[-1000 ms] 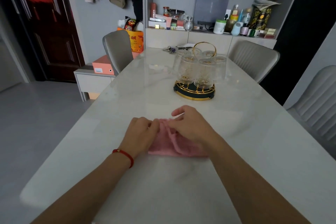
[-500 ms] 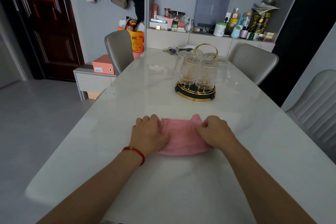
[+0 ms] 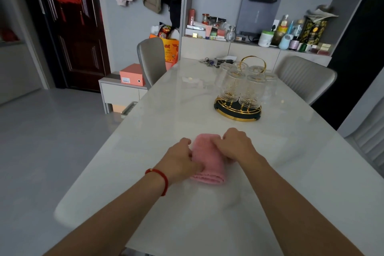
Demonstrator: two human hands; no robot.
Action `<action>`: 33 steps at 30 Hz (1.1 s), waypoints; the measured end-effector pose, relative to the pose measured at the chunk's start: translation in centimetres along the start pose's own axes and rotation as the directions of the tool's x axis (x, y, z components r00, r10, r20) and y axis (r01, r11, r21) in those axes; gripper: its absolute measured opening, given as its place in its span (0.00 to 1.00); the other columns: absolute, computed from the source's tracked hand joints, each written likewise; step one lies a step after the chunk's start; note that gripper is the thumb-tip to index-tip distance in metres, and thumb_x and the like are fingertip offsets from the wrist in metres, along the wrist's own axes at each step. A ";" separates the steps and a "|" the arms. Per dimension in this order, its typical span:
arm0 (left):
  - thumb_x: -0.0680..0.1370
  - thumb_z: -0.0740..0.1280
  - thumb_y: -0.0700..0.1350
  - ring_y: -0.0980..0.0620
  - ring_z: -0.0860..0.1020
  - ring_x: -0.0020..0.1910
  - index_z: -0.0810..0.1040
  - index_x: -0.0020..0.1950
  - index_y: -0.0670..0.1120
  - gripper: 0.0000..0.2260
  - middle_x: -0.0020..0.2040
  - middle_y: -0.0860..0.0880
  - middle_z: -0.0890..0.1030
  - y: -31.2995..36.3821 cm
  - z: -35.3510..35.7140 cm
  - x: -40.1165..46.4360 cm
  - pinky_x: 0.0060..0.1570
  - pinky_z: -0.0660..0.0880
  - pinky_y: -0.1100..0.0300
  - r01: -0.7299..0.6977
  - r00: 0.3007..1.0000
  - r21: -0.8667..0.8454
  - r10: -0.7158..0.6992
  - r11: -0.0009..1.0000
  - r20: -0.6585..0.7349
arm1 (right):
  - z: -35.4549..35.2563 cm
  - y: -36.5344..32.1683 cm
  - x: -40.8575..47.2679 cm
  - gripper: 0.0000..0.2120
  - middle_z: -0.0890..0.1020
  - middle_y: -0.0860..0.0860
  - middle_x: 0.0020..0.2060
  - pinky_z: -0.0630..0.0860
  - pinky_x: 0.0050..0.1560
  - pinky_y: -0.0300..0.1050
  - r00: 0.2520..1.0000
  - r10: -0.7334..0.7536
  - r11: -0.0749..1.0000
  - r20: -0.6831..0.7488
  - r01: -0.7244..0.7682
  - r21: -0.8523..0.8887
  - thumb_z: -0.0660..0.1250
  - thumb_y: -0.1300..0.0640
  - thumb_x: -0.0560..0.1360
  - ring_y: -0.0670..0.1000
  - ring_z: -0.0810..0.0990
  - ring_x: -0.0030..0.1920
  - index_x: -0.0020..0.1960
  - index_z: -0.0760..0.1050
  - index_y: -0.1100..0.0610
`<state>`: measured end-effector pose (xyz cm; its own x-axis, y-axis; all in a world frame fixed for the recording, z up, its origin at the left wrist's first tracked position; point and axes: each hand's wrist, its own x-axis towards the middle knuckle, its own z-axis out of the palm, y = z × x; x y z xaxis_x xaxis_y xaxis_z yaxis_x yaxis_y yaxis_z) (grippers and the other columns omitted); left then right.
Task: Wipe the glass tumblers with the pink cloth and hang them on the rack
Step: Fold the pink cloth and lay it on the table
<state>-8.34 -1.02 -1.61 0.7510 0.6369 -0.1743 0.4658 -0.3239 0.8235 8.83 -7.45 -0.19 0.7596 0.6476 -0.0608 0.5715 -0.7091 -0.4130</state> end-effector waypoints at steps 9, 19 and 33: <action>0.70 0.78 0.43 0.46 0.82 0.50 0.79 0.60 0.37 0.21 0.55 0.39 0.84 -0.9 -1.6 2.4 0.52 0.81 0.49 0.086 0.995 -0.186 -0.075 0.979 0.065 | -1.2 -4.2 2.7 0.22 0.87 0.57 0.54 0.83 0.55 0.51 0.910 -0.212 0.724 0.356 -0.099 0.683 0.80 0.62 0.71 0.55 0.85 0.57 0.63 0.80 0.65; 0.75 0.76 0.37 0.45 0.83 0.51 0.81 0.60 0.37 0.15 0.56 0.42 0.86 -3.4 -10.8 10.8 0.44 0.82 0.55 0.011 0.958 -0.658 -0.196 0.753 -0.208 | 1.7 -7.4 10.3 0.15 0.85 0.60 0.52 0.84 0.55 0.53 0.960 -0.178 0.363 0.216 -0.140 0.921 0.73 0.70 0.75 0.56 0.85 0.52 0.61 0.78 0.65; 0.83 0.67 0.49 0.46 0.80 0.49 0.77 0.65 0.44 0.13 0.53 0.45 0.83 -9.2 -17.3 26.5 0.47 0.74 0.58 0.059 0.764 0.017 -0.034 0.998 -0.645 | 11.1 -15.2 20.0 0.28 0.70 0.61 0.69 0.70 0.71 0.52 0.937 -0.280 0.807 -0.210 0.349 0.477 0.66 0.53 0.81 0.61 0.72 0.68 0.79 0.65 0.52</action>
<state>-0.77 30.93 -4.45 0.2560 0.9484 0.1870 0.5168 -0.2978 0.8027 11.87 19.35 -5.23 0.6164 0.7468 0.2497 0.5780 -0.2137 -0.7876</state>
